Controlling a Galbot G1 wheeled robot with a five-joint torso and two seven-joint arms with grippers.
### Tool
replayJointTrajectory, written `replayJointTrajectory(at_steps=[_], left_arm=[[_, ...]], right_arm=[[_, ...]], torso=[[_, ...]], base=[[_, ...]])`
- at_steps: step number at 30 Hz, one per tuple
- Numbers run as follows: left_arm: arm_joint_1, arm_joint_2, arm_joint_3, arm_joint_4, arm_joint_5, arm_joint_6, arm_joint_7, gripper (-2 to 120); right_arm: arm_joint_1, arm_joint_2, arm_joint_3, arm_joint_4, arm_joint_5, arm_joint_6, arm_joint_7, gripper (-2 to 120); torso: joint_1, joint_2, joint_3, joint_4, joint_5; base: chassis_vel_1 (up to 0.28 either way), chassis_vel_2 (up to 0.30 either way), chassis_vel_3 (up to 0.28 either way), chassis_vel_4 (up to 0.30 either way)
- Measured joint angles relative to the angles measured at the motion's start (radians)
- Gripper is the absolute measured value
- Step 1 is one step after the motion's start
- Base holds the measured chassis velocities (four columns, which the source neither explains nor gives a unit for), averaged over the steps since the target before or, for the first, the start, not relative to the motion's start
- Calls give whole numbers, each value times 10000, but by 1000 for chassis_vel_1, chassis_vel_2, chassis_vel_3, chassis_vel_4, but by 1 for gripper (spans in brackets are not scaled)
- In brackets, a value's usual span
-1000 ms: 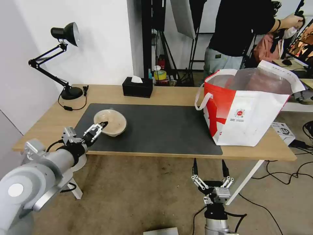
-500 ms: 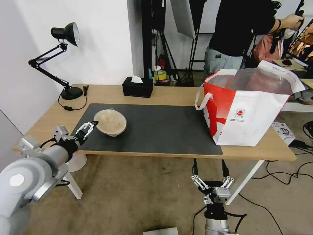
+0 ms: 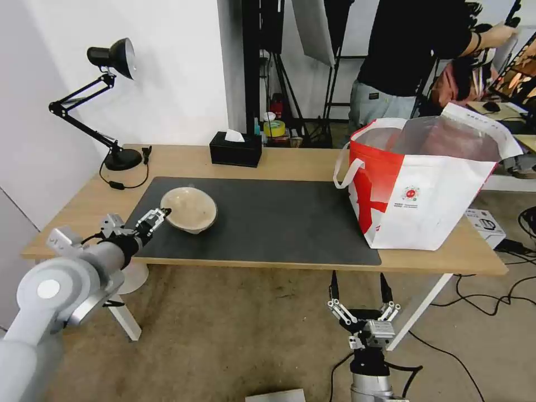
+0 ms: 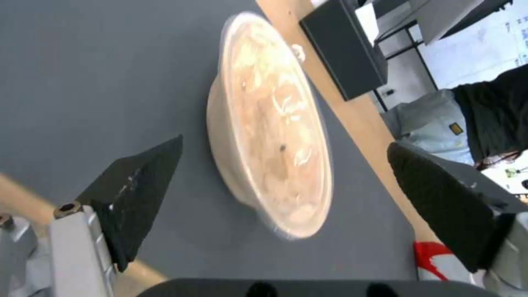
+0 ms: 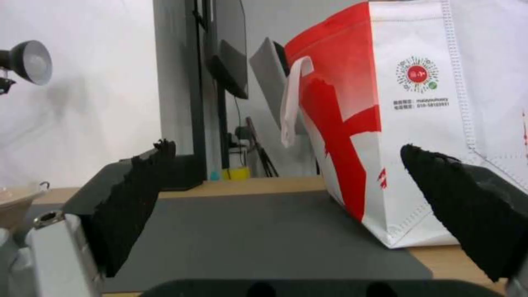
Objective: Pick up the trash from the table and place it into the takeout bag.
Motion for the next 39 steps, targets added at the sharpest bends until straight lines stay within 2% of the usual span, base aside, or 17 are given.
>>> replayJointTrajectory(at_steps=[10,18,25,39], left_arm=[[-1087,260,246,738,-245,5,-120,100],[-1702,119,582,1292,-198,60,-198,100],[-2281,-133,1265,1808,-18,144,-357,100],[-2550,-439,1624,2213,205,351,-605,100]], right_arm=[[0,0,0,0,0,0,0,100],[0,0,0,0,0,0,0,100],[0,0,0,0,0,0,0,100],[0,0,0,0,0,0,0,100]], torso=[[0,0,0,0,-1],[0,0,0,1,0],[0,0,1,0,1],[-1,0,1,1,0]], base=[[0,0,0,0],[0,0,0,0],[0,0,0,0],[0,0,0,0]])
